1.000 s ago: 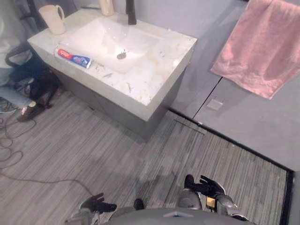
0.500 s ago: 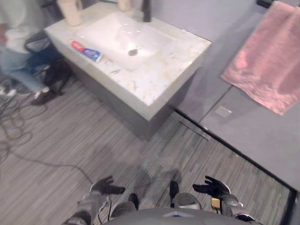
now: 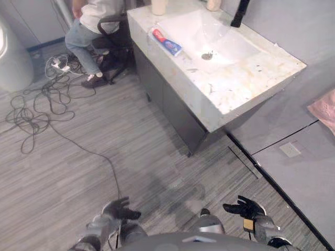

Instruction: Organize the bathroom.

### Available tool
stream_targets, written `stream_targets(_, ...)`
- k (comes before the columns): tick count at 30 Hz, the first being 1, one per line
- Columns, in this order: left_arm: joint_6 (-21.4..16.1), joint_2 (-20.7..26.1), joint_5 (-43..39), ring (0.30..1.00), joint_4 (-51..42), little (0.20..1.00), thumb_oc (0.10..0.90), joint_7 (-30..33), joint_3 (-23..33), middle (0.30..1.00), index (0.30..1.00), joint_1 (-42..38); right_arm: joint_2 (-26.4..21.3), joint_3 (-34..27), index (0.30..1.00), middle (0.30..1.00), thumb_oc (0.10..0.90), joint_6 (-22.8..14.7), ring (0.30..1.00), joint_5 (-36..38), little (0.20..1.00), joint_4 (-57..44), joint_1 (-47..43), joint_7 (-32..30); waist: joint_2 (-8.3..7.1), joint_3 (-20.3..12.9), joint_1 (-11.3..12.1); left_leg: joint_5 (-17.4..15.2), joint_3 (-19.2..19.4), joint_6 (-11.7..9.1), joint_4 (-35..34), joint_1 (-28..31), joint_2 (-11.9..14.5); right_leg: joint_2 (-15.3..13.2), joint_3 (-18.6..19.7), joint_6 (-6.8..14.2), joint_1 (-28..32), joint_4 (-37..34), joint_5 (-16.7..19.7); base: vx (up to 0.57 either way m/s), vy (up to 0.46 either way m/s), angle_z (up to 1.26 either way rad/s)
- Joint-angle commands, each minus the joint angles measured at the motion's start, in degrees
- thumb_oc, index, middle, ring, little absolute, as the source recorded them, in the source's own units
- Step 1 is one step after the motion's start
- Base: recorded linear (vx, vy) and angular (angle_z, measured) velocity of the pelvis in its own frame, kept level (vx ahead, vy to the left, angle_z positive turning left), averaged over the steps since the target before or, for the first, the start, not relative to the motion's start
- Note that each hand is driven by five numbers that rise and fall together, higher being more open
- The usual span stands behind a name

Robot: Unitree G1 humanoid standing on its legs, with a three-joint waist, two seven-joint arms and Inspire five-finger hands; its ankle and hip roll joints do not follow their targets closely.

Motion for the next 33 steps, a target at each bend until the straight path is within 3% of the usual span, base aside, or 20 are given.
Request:
stream_targets(1,-2.4,1.0,1.1,0.900,-3.2,0.900,0.800,-0.5,-0.1,0.900,0.900,0.3,-3.0,1.3,0.900,0.900,0.800,-0.3,0.900,0.6,0.900,1.2,0.3,-0.9,6.88,-3.8,-1.0,2.1,-1.2,2.0,-4.7,4.7,1.3,5.5,6.1,7.1,-12.0,14.3,-13.0,0.17,0.415,0.26)
stream_targets(4,-2.7,1.3,0.8,0.900,-2.5,0.900,0.800,-0.7,-2.0,0.900,0.900,-0.6,-2.4,0.4,0.900,0.900,0.800,-0.4,0.900,1.5,0.900,1.0,0.7,-0.9,6.31,-3.1,-0.9,-1.3,-1.4,5.2,-1.7,3.3,-3.2,1.0,7.5,7.6,-13.8,21.0,-9.7,0.22,0.485,0.43)
stream_targets(5,-2.8,1.3,1.3,0.900,-2.3,0.900,0.800,-0.7,-2.2,0.900,0.900,-0.7,-2.3,0.3,0.900,0.900,0.800,-0.5,0.900,2.3,0.900,1.0,0.9,-0.9,6.38,-3.2,-0.7,-1.7,-1.4,5.8,-1.6,2.9,-3.9,0.2,8.1,7.4,-14.8,22.9,-7.3,0.18,0.384,0.34)
stream_targets(6,-3.2,1.5,1.7,0.900,-1.8,0.900,0.800,-0.4,-3.1,0.900,0.900,-0.7,-1.8,0.0,0.900,0.900,0.800,-1.0,0.900,2.6,0.900,0.9,1.3,-0.4,6.10,-2.9,-0.7,-3.2,-1.2,7.5,-1.2,3.1,-6.1,-2.2,10.6,7.1,-17.4,29.6,-1.7,0.20,0.411,0.15)
stream_targets(8,-3.6,1.8,1.8,0.900,-1.2,0.900,0.800,0.2,-3.5,0.900,0.900,-0.7,-1.7,0.2,0.900,0.900,0.800,-1.7,0.900,2.0,0.900,1.0,1.7,0.2,6.39,-2.6,-0.7,-4.5,-1.1,8.5,-1.1,3.5,-7.2,-2.7,12.4,6.9,-20.0,34.3,1.3,0.20,0.350,-0.07)
stream_targets(9,-3.6,2.1,1.4,0.900,-1.0,0.900,0.800,0.4,-3.4,0.900,0.900,-0.8,-1.8,0.4,0.900,0.900,0.800,-2.0,0.900,1.6,0.900,1.3,1.6,0.8,6.79,-2.0,-1.0,-5.1,-0.8,9.0,-1.3,4.2,-7.5,-1.3,13.5,6.6,-22.1,36.8,1.2,0.21,0.264,-0.13)
stream_targets(11,-3.9,2.8,1.4,0.900,-0.7,0.900,0.800,0.0,-3.1,0.900,0.900,-1.2,-1.7,0.8,0.900,0.900,0.800,-2.0,0.900,1.5,0.900,1.6,1.3,1.2,6.59,-1.5,-2.2,-5.7,-0.5,9.7,-2.0,5.5,-8.8,3.2,12.0,7.3,-24.2,36.0,-1.2,0.25,0.235,-0.14)
stream_targets(12,-4.0,3.1,2.4,0.900,-0.8,0.900,0.800,0.0,-2.9,0.900,0.900,-1.9,-1.3,1.2,0.900,0.900,0.800,-2.0,0.900,1.2,0.900,1.9,1.2,1.0,6.29,-1.6,-2.9,-5.8,-0.2,10.2,-2.7,6.1,-10.1,6.4,9.7,7.5,-24.5,32.6,-2.5,0.35,0.194,-0.15)
stream_targets(13,-3.4,3.2,2.3,0.900,-1.5,0.900,0.800,0.4,-3.1,0.900,0.900,-2.7,-0.9,1.9,0.900,0.900,0.800,-1.7,0.900,1.1,0.900,1.8,1.3,0.9,5.09,-1.6,-3.5,-6.2,0.2,10.4,-3.5,7.1,-12.2,8.4,6.1,7.4,-22.9,23.2,-4.3,0.37,0.162,-0.09)
stream_targets(15,-2.4,2.9,1.5,0.900,-3.1,0.900,0.800,1.9,-3.2,0.900,0.900,-3.4,-0.5,2.7,0.900,0.900,0.800,-1.2,0.900,0.2,0.900,1.3,1.8,1.1,3.51,-2.1,-4.2,-6.7,0.6,10.4,-4.9,8.3,-15.8,12.6,0.9,6.5,-21.9,10.7,-3.5,0.35,0.138,0.02)
stream_targets(17,-1.6,2.5,0.7,0.900,-3.8,0.900,0.800,3.2,-3.3,0.900,0.900,-3.6,-0.3,3.3,0.900,0.900,0.800,-0.8,0.900,-0.3,0.900,1.1,2.4,1.3,2.96,-1.9,-4.8,-7.0,0.2,10.6,-5.8,9.6,-17.7,14.9,-0.7,6.2,-21.9,7.9,-1.3,0.30,0.135,-0.13)
stream_targets(18,-0.8,2.2,0.5,0.900,-4.0,0.900,0.800,3.5,-3.3,0.900,0.900,-4.0,-0.5,3.3,0.900,0.900,0.800,-0.4,0.900,0.5,0.900,0.9,3.2,1.4,3.07,-1.8,-5.4,-7.2,-0.6,11.1,-6.7,10.6,-18.7,16.4,1.3,5.7,-21.6,7.7,-1.3,0.24,0.075,0.05)
stream_targets(22,-0.3,1.8,3.1,0.900,-3.2,0.900,0.800,2.2,-3.5,0.900,0.900,-4.3,-0.7,2.4,0.900,0.900,0.800,0.1,0.900,3.0,0.900,2.1,3.4,1.3,3.31,-3.2,-5.9,-7.7,-1.9,11.2,-4.6,9.8,-19.2,16.7,2.9,4.6,-19.6,8.1,-2.6,0.26,0.020,0.56)
stream_targets(24,-1.2,1.4,2.5,0.900,-2.9,0.900,0.800,2.5,-3.9,0.900,0.900,-3.8,-1.1,1.8,0.900,0.900,0.800,0.6,0.900,0.7,0.900,2.4,3.5,1.9,3.49,-3.6,-5.9,-8.2,-2.6,9.7,-0.2,9.6,-19.4,16.8,3.1,3.6,-17.2,7.1,-3.4,0.23,0.021,0.08)
stream_targets(26,-1.8,1.0,1.9,0.900,-3.1,0.900,0.800,2.3,-4.3,0.900,0.900,-3.9,-1.4,1.4,0.900,0.900,0.800,0.2,0.900,1.7,0.900,2.6,4.4,2.1,3.40,-4.3,-5.5,-3.3,-4.0,6.7,8.8,6.1,-18.4,16.6,3.2,2.0,-15.0,6.1,-4.4,0.27,0.031,-0.13)
stream_targets(27,-1.4,1.1,1.8,0.900,-3.4,0.900,0.800,2.3,-4.3,0.900,0.900,-4.1,-1.7,1.3,0.900,0.900,0.800,-0.2,0.900,1.8,0.900,2.1,4.6,2.3,2.44,-4.1,-4.9,-0.6,-4.0,5.6,15.4,1.8,-17.1,16.0,4.1,1.6,-13.4,5.5,-4.8,0.22,0.025,-0.18)
stream_targets(30,-1.0,1.2,1.5,0.900,-4.0,0.900,0.800,2.2,-3.9,0.900,0.900,-4.0,-1.9,1.1,0.900,0.900,0.800,0.1,0.900,1.7,0.900,2.0,4.1,2.4,1.69,-3.9,-4.4,-1.8,-3.6,6.4,17.3,-0.8,-15.7,15.8,5.1,1.4,-12.6,5.6,-5.3,0.17,0.075,-0.29)
stream_targets(33,-0.9,1.2,0.8,0.900,-4.4,0.900,0.800,2.5,-3.1,0.900,0.900,-3.6,-1.7,1.4,0.900,0.900,0.800,0.2,0.900,1.6,0.900,2.2,3.5,2.2,1.11,-3.8,-3.9,-3.8,-3.8,8.3,14.5,-1.1,-13.9,15.8,6.5,1.6,-12.4,6.7,-6.4,0.27,0.208,-0.53)
